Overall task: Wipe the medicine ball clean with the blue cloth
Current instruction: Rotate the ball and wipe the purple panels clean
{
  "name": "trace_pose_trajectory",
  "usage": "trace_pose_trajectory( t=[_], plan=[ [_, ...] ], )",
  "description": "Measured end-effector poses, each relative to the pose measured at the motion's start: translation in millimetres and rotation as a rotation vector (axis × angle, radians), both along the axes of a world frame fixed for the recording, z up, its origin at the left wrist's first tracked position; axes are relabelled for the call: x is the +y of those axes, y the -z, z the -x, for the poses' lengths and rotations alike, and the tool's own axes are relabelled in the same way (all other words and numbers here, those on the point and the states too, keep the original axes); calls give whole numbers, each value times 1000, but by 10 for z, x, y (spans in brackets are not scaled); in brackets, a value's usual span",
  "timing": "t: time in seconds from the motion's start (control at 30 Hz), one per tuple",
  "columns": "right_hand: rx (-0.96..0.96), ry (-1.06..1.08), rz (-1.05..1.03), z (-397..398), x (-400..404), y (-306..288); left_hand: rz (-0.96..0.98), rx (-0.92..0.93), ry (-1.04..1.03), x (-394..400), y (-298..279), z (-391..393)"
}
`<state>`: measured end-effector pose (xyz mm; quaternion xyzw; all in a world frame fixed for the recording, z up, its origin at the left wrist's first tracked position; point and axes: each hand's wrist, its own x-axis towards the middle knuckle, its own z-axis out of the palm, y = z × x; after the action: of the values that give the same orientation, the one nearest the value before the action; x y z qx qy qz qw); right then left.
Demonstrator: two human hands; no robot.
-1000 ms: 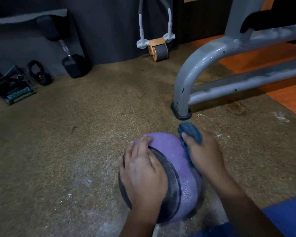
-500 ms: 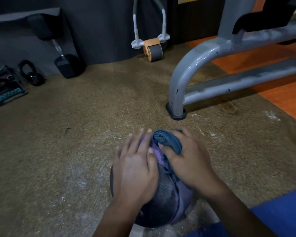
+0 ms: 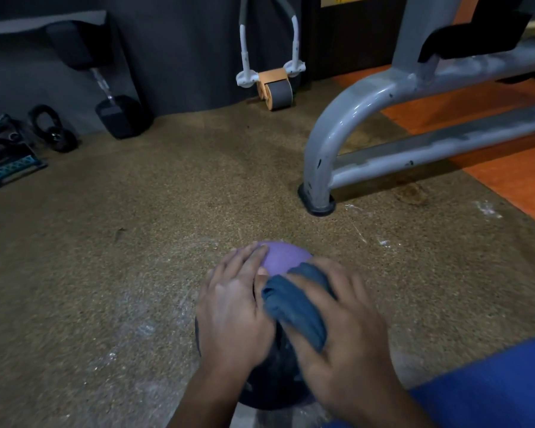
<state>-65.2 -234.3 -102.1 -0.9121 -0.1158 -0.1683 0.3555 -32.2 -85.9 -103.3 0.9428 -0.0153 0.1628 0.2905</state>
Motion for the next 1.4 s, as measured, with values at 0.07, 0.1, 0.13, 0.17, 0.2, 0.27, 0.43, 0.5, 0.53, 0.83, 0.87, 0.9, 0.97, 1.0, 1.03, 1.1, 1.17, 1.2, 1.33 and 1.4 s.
trace_pose_trajectory(
  t=[0.07,0.1,0.13,0.17,0.2,0.27,0.43,0.5,0.53,0.83,0.87,0.9,0.97,1.0,1.03,1.1,1.17,1.2,1.33,1.4],
  plan=[
    [-35,-42,4,-27,11,7,26,-10,-17,55,21,30],
    [-19,-30,-7,-109,-7,15,37,-20,-29,71,29,44],
    [30,-1,-41,-214,-30,23,49,-33,-40,80,35,61],
    [115,39,-109,-336,-64,41,61,-44,-49,84,42,80],
    [212,75,-216,-452,-105,68,70,-47,-59,84,44,96],
    [331,96,-406,-592,-168,136,73,-30,-96,73,43,111],
    [81,56,-82,-127,-43,80,27,16,-109,91,26,71],
    [-52,-19,14,65,94,31,38,6,-85,108,43,77],
    [-81,-39,33,61,133,-11,49,-4,-81,114,54,85],
    [370,142,-359,-670,-131,127,70,-12,-174,69,66,112],
    [304,149,-273,-543,-125,143,63,2,-181,65,59,96],
    [213,145,-172,-385,-92,126,62,11,-181,64,54,75],
    [22,86,-37,-61,23,59,83,14,-162,77,50,47],
    [-39,42,0,49,84,40,103,7,-148,93,50,44],
    [-68,7,27,90,134,13,123,-1,-136,111,56,43],
    [-52,-4,48,-21,148,-3,146,-11,-135,137,67,43],
    [51,34,-19,-275,97,16,150,-23,-146,153,73,39],
    [128,65,-121,-414,47,45,153,-29,-154,150,70,40],
    [271,175,-431,-527,-63,223,151,-17,-232,101,46,39],
    [197,174,-310,-264,-34,244,144,-10,-236,96,46,29]
  ],
)
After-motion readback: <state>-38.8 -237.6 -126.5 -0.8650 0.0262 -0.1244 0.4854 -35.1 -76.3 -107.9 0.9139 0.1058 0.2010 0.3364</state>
